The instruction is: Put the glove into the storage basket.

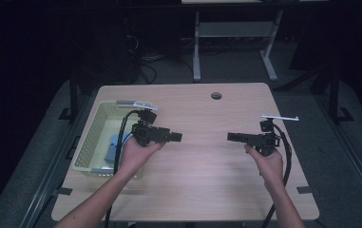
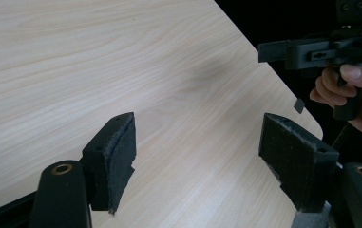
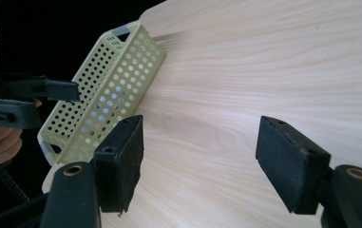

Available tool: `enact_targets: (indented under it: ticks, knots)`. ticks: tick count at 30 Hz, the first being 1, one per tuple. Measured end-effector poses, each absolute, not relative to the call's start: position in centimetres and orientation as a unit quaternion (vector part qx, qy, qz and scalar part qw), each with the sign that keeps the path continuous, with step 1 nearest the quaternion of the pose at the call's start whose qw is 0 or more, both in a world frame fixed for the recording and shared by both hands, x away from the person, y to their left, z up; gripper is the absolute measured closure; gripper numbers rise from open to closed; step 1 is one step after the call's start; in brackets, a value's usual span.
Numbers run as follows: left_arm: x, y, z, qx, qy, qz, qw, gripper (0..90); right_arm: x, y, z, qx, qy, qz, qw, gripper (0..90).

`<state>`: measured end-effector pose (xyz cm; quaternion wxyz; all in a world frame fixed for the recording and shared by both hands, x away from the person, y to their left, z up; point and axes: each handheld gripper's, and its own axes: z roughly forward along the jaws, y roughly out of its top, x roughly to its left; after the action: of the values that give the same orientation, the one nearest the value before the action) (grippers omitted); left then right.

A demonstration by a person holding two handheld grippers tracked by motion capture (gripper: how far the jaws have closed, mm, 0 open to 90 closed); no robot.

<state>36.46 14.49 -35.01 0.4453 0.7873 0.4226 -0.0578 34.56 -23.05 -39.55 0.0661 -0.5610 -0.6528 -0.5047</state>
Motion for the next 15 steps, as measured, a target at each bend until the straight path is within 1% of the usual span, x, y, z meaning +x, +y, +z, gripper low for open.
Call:
enact_targets:
  ticks: [7, 15]
  knots:
    - [36.1, 13.4, -35.4, 0.788, 0.419, -0.061, 0.448, 24.7, 34.0, -24.0, -40.4, -0.565, -0.651, -0.503, 0.067, 32.5]
    - [35.5, 12.0, -36.6, 0.790, 0.410, -0.065, 0.452, 22.4, 33.0, -25.6, -42.1, -0.574, -0.643, -0.501, 0.075, 31.6]
